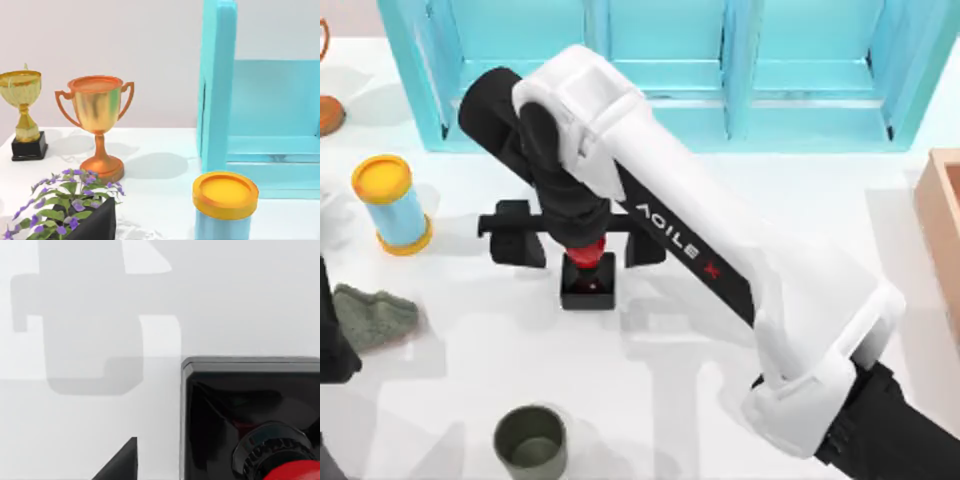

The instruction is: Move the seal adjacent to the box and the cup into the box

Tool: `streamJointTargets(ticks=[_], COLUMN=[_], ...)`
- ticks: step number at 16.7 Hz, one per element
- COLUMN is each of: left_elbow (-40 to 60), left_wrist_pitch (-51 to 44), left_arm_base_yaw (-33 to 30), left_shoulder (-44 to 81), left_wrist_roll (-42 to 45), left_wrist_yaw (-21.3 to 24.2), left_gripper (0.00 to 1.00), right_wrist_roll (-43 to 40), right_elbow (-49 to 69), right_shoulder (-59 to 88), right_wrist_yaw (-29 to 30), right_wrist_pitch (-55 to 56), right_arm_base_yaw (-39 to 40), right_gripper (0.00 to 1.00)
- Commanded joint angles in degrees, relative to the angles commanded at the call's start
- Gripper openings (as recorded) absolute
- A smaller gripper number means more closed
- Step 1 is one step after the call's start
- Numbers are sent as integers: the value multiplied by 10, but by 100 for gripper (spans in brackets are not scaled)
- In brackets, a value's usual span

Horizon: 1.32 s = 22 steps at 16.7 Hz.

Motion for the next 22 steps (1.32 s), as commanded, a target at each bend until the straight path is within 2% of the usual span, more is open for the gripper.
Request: streamJointTargets(ticks=[9, 19, 22], left_elbow=[0, 0, 0], left_wrist_pitch=[0, 0, 0], left_arm_base_yaw=[0, 0, 0], left_shoulder=[0, 0, 0], left_wrist_roll=[0, 0, 0], left_wrist_yaw=[0, 0, 0], left_gripper=[100, 100, 100], right_wrist_roll=[0, 0, -5], right_elbow=[0, -1, -38], right_shoulder=[0, -1, -35], right_wrist_yaw=[0, 0, -1], right_wrist_pitch=[0, 1, 19], right_arm_base_yaw=[0, 2, -2], right_gripper=[2, 0, 0])
